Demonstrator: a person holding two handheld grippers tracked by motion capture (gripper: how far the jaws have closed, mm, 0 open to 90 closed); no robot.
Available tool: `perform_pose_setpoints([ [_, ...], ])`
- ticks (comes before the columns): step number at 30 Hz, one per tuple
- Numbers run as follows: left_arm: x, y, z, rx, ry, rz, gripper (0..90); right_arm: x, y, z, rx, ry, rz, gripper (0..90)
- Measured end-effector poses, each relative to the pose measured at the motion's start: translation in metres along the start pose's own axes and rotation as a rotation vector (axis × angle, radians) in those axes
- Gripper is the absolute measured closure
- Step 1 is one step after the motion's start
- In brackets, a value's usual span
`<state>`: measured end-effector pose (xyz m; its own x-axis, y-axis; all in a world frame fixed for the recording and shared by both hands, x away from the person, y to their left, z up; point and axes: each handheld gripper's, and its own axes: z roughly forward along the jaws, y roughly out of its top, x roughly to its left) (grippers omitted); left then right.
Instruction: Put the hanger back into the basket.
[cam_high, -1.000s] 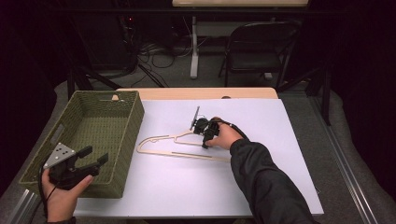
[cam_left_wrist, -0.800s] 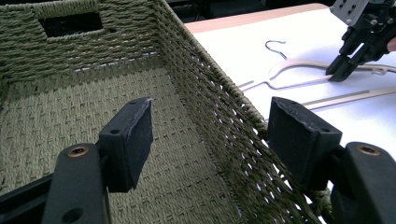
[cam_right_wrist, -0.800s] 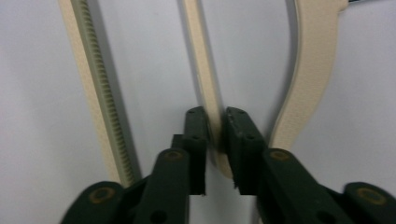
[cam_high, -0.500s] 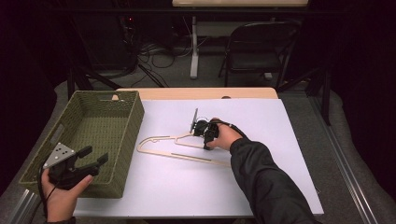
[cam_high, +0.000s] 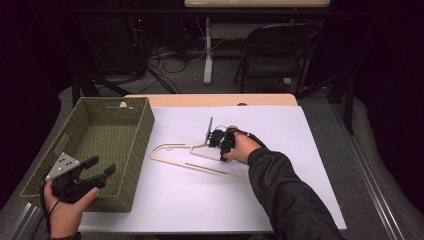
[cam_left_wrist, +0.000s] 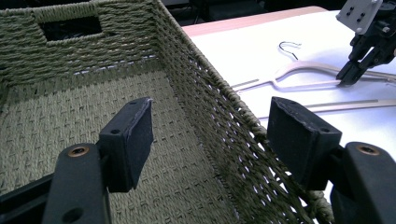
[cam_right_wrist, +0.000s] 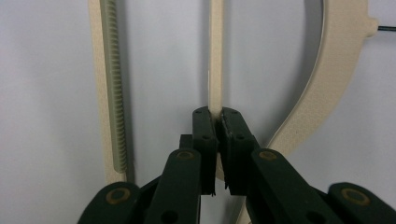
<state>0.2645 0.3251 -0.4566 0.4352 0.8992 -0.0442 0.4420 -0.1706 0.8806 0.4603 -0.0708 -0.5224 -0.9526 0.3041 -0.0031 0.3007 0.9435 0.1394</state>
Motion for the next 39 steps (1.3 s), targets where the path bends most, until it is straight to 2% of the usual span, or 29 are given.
perform_pose_setpoints([
  [7, -0.006, 0.002, 0.001, -0.003, -0.009, 0.013, 31.4, 0.003, -0.008, -0.008, -0.048, -0.021, -0.018, 85.4],
  [10, -0.009, 0.004, 0.000, -0.005, -0.015, 0.021, 31.4, 0.008, -0.016, -0.016, -0.058, -0.047, -0.033, 85.5],
  [14, -0.013, 0.005, 0.001, -0.004, -0.023, 0.031, 31.4, 0.013, -0.023, -0.020, -0.085, -0.058, -0.041, 85.5],
  [18, -0.019, 0.008, 0.003, 0.001, -0.043, 0.044, 31.4, 0.022, -0.035, -0.027, -0.123, -0.066, -0.062, 85.5],
  [23, -0.030, 0.011, 0.006, 0.004, -0.073, 0.064, 31.4, 0.040, -0.048, -0.036, -0.142, -0.101, -0.110, 85.5],
  [26, -0.041, 0.014, 0.012, 0.011, -0.115, 0.073, 31.4, 0.052, -0.056, -0.043, -0.154, -0.116, -0.146, 85.5],
  [27, -0.041, 0.014, 0.012, 0.011, -0.115, 0.073, 31.4, 0.052, -0.056, -0.043, -0.154, -0.116, -0.146, 85.5],
  [29, -0.049, 0.015, 0.016, 0.018, -0.134, 0.088, 31.4, 0.061, -0.060, -0.046, -0.155, -0.132, -0.170, 85.5],
  [30, -0.053, 0.015, 0.018, 0.022, -0.145, 0.093, 31.4, 0.061, -0.060, -0.046, -0.155, -0.132, -0.170, 85.5],
  [32, -0.061, 0.017, 0.023, 0.031, -0.178, 0.103, 31.2, 0.070, -0.064, -0.046, -0.155, -0.139, -0.193, 85.5],
  [38, -0.088, 0.020, 0.043, 0.064, -0.293, 0.125, 31.0, 0.081, -0.072, -0.044, -0.161, -0.138, -0.214, 85.4],
  [39, -0.091, 0.020, 0.047, 0.072, -0.314, 0.131, 31.0, 0.084, -0.074, -0.042, -0.162, -0.142, -0.230, 85.4],
])
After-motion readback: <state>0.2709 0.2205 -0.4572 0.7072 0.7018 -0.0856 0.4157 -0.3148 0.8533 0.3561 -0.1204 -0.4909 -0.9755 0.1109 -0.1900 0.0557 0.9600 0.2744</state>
